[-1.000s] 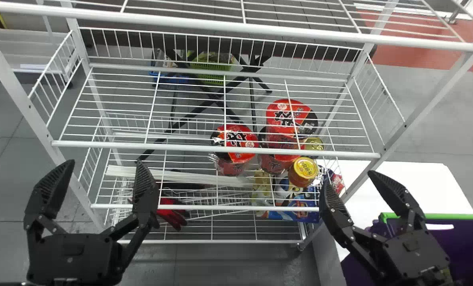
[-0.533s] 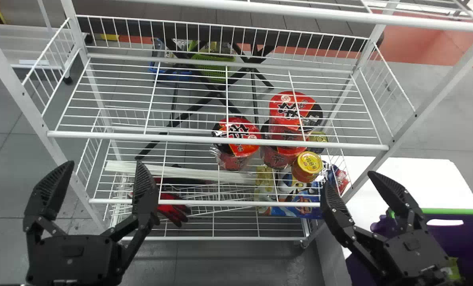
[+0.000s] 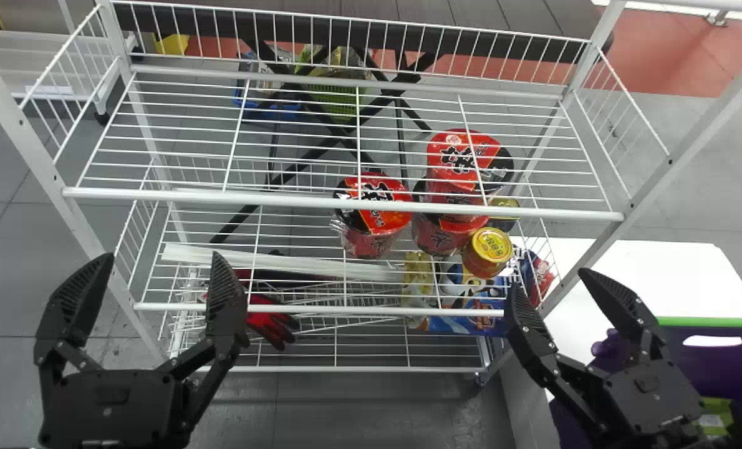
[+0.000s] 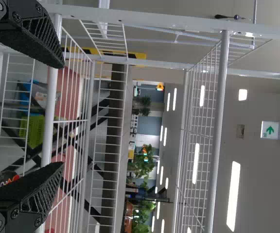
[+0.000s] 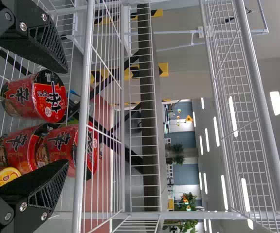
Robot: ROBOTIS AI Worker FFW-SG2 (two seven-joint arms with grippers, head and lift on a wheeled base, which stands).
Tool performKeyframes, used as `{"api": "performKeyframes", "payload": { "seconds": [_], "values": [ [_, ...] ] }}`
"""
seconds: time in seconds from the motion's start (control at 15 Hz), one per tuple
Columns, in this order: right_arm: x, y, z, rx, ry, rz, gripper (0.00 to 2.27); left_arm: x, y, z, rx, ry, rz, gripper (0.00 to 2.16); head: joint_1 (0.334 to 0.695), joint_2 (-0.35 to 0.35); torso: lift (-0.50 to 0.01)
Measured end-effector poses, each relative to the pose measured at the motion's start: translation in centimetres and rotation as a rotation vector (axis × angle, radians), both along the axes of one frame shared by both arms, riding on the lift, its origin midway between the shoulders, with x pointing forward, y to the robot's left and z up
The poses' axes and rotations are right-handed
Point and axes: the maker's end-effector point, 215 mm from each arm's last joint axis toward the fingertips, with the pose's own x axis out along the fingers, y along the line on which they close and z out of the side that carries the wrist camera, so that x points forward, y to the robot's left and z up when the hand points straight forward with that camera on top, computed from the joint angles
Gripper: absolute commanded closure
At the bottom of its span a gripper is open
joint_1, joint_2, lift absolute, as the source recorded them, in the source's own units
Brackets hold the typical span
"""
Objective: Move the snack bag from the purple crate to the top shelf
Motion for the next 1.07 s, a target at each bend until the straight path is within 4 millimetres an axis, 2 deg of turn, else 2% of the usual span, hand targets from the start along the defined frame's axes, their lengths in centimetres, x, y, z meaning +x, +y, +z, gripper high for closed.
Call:
{"api": "performKeyframes", "payload": {
  "seconds": [0.4,0.8,0.93,1.07],
  "values": [
    [0.1,-0.1,0.2,0.004,-0.007,-0.004,0.18,0.1,0.1,0.0,0.002,-0.001,0.001,0.10,0.695,-0.130,-0.452],
    [0.3,-1.4,0.6,0.000,-0.003,-0.037,0.17,0.1,0.2,-0.1,0.003,0.000,0.003,0.10,0.695,-0.147,-0.452],
    [0.4,-3.0,0.2,-0.013,0.039,-0.068,0.18,0.1,0.2,-0.3,0.004,0.004,0.004,0.10,0.695,-0.174,-0.452],
    [0.2,-6.2,-1.2,-0.026,0.142,-0.124,0.18,0.1,0.2,-0.6,0.007,0.010,0.004,0.10,0.695,-0.216,-0.452]
  ]
}}
